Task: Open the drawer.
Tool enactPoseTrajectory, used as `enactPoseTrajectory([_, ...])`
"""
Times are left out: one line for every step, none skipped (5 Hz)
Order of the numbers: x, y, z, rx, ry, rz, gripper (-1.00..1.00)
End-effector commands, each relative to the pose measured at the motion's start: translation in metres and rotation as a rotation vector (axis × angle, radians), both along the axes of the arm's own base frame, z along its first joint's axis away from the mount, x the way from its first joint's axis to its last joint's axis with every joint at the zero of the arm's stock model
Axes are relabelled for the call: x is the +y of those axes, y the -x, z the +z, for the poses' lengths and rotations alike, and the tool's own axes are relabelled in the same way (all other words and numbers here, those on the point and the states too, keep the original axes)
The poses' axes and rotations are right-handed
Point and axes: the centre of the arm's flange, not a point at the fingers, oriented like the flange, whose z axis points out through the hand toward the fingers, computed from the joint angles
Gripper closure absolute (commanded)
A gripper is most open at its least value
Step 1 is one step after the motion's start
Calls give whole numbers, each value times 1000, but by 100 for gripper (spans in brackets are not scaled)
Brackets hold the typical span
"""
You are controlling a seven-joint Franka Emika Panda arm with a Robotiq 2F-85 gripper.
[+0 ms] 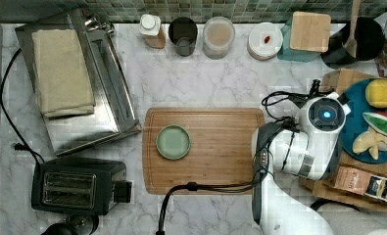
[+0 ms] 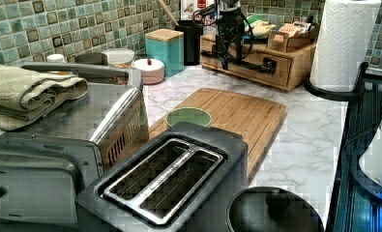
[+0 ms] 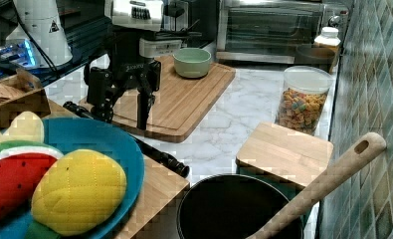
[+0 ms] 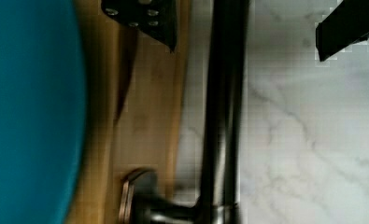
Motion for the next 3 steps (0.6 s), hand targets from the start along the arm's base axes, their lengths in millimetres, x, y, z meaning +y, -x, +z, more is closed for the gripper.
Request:
enactPoseTrajectory([-23, 3, 3, -32, -35, -49, -100])
enactPoseTrajectory([-17, -5, -10, -29, -78, -55, -100])
enactPoseTrajectory([-14, -13, -24, -16, -101, -45, -100])
